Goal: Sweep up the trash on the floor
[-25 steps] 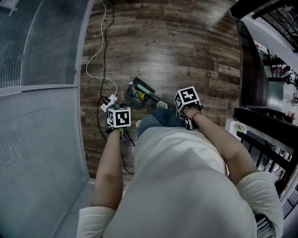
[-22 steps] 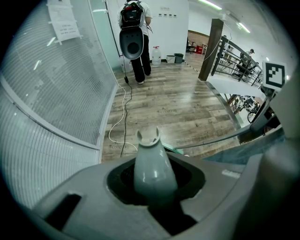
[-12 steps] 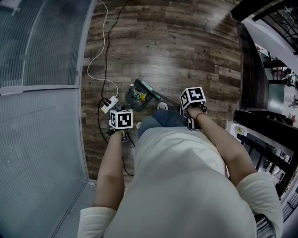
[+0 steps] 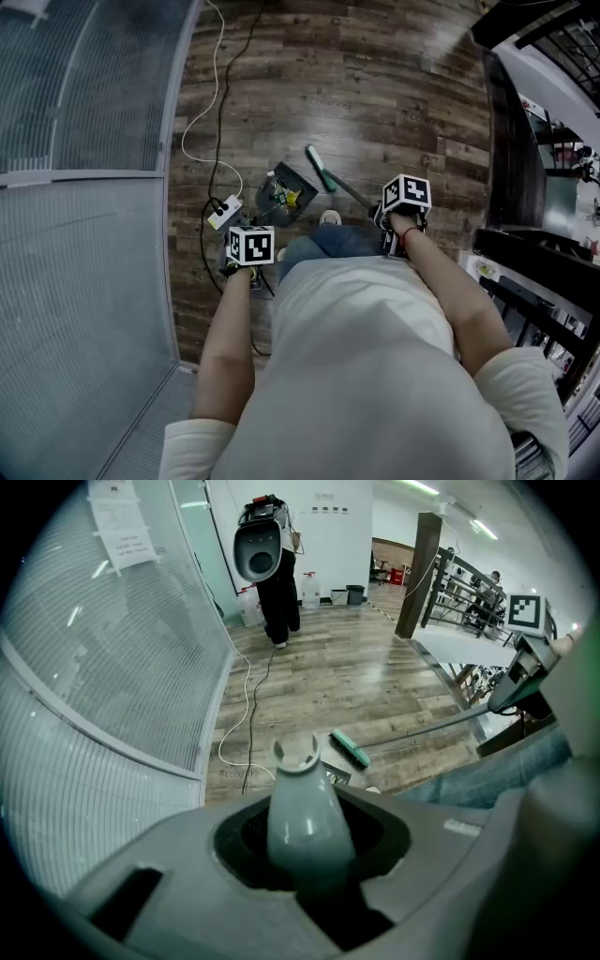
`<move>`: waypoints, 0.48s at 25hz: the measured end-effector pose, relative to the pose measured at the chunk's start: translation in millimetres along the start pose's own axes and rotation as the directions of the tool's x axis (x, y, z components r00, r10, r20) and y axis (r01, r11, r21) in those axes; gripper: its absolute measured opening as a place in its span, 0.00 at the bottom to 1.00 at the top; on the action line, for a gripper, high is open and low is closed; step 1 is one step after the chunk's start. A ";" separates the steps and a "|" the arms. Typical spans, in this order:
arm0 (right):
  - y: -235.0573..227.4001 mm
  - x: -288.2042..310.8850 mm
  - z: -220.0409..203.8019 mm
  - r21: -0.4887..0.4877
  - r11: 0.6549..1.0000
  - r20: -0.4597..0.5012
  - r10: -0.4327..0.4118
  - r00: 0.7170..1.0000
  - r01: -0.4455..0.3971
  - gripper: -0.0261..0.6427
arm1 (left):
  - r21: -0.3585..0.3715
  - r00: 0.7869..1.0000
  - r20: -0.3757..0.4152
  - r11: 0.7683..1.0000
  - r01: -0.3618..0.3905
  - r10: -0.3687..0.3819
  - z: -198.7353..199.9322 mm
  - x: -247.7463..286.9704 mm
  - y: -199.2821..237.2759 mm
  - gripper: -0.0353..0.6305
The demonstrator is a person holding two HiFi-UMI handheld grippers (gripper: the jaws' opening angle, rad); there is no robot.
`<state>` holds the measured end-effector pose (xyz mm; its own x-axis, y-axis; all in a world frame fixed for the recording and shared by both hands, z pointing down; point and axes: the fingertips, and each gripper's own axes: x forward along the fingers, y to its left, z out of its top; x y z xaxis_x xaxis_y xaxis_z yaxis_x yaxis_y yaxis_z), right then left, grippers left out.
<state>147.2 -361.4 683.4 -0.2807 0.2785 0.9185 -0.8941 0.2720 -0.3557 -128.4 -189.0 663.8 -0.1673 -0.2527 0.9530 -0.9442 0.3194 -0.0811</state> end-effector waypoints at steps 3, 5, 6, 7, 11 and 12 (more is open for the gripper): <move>-7.7 0.0 8.9 0.073 0.997 0.039 0.008 0.999 -0.011 0.18 | 0.002 1.000 0.000 1.000 -0.002 0.002 -1.2 0.2 -1.5 0.20; -12.1 -0.5 13.0 0.094 0.996 0.059 0.001 0.998 -0.006 0.18 | 0.001 1.000 0.000 1.000 -0.002 0.002 -3.0 0.0 -2.4 0.20; -14.0 -0.8 14.9 0.101 0.995 0.067 -0.004 0.998 -0.002 0.18 | -0.001 1.000 0.001 1.000 -0.002 0.002 -3.5 -0.1 -2.7 0.20; -15.6 -1.1 17.1 0.110 0.994 0.074 -0.008 0.997 0.000 0.18 | -0.002 1.000 0.001 1.000 -0.001 0.001 -3.4 0.0 -2.9 0.20; -23.3 -3.3 23.4 0.168 0.986 0.098 -0.009 0.995 -0.007 0.18 | -0.001 1.000 0.000 1.000 -0.004 0.004 -0.5 -0.3 -3.2 0.20; -25.3 -3.3 24.1 0.185 0.983 0.101 -0.008 0.995 -0.011 0.18 | -0.001 1.000 -0.001 1.000 -0.004 0.004 -0.3 -0.4 -3.0 0.20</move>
<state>162.3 -391.4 693.5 -0.3072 0.1818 0.9341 -0.9401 0.0944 -0.3276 -125.4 -189.6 663.7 -0.1711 -0.2500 0.9530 -0.9432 0.3211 -0.0851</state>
